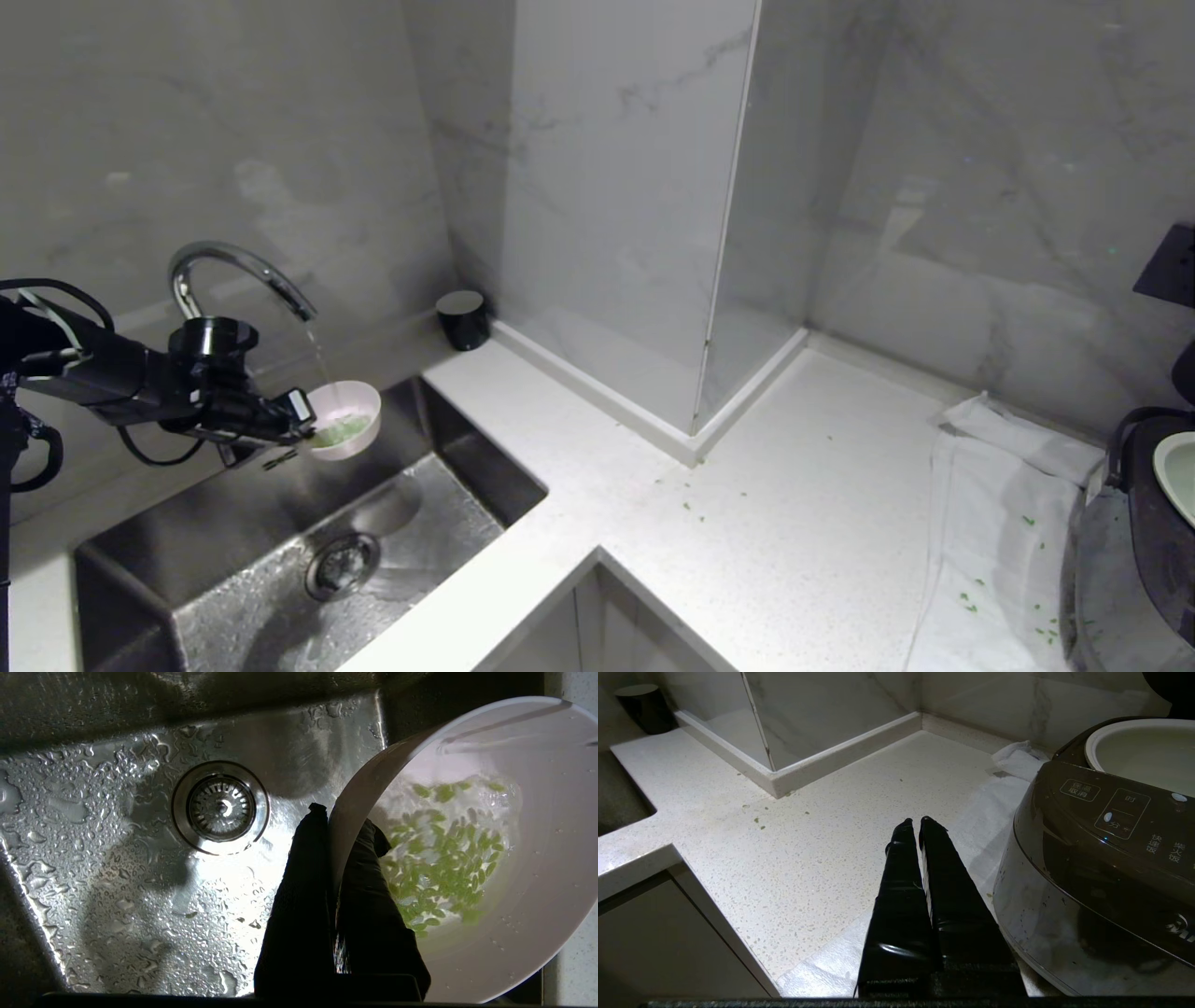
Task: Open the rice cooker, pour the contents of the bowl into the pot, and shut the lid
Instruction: Fill a bowl with water from the tap
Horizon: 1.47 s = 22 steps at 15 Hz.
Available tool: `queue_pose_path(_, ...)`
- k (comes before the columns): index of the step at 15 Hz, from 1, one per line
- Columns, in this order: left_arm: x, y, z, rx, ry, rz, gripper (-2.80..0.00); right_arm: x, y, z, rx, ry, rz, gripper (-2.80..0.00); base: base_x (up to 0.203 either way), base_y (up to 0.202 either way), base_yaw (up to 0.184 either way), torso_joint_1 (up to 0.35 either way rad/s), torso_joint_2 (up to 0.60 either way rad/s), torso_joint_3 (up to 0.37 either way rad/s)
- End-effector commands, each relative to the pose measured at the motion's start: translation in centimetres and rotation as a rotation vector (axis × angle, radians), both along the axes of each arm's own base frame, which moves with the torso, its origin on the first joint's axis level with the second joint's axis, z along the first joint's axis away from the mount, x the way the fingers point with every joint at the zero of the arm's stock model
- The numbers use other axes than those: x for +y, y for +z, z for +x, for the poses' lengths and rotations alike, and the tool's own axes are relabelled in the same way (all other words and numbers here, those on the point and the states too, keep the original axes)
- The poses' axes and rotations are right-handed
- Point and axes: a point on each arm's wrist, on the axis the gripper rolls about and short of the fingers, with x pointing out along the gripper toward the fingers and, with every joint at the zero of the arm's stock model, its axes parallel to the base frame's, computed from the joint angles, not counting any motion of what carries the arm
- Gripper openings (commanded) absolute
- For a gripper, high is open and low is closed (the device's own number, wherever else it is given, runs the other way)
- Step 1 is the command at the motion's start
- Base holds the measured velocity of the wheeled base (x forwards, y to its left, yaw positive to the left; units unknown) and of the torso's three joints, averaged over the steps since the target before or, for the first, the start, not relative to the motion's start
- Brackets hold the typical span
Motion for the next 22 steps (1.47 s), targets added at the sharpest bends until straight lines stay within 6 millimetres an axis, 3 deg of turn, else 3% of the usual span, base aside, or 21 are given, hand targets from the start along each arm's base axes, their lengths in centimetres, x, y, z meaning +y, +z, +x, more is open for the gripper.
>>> queue_pose_path(1,0.02,0.02,-0.01,0.000,0.002,-0.002,-2.80,0.00,0.00,0.01,0.001,0.000,0.000,-2.80,0.000,0.000,0.000,0.000,0.00,0.000)
queue_pose_path(22,0.52,0.28,0.06,-0.012,0.014,0.000,-2.80,0.00,0.00,0.01,0.001,0.000,-0.001,-2.80,0.000,0.000,0.000,0.000,0.00,0.000)
